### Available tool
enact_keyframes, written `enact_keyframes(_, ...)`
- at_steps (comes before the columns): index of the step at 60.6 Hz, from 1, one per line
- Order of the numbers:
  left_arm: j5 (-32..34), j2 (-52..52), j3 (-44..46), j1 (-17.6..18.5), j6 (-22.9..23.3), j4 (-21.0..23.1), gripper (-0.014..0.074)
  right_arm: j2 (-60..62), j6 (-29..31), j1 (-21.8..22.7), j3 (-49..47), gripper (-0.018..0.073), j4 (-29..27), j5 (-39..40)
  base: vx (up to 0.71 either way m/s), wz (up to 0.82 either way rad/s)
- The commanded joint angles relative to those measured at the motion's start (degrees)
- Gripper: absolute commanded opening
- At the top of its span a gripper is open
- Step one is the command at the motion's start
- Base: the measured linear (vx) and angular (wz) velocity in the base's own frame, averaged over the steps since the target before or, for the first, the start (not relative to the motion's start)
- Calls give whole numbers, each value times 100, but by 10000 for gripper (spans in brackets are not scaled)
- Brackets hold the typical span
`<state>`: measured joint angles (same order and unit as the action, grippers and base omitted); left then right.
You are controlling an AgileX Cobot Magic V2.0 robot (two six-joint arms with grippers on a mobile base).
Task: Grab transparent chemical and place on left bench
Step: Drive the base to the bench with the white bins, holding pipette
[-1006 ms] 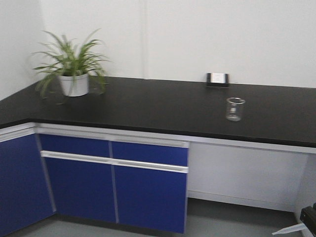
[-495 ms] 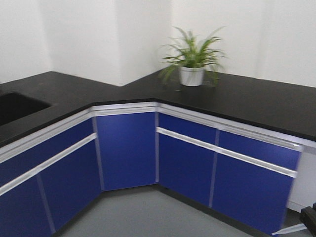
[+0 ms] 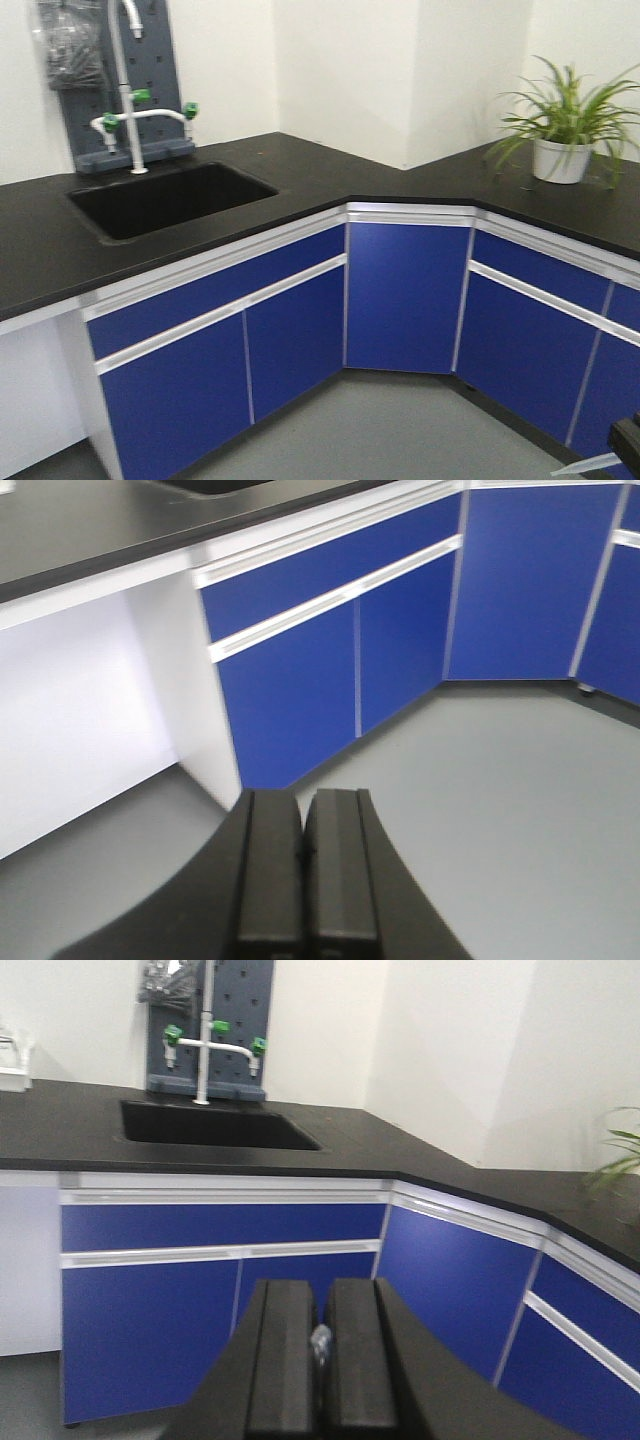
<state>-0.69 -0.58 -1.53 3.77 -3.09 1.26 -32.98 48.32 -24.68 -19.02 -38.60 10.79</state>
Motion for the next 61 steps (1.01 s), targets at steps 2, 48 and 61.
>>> enact_keyframes(2,449,-110,-93,10,45,4,-3,3,50,31,-166,-3,81,357,-3,36)
enact_keyframes(48,449,-110,-93,10,45,4,-3,3,50,31,-166,-3,81,357,12,55)
enact_keyframes(61,449,-110,-93,10,45,4,-3,3,50,31,-166,-3,81,357,27,68)
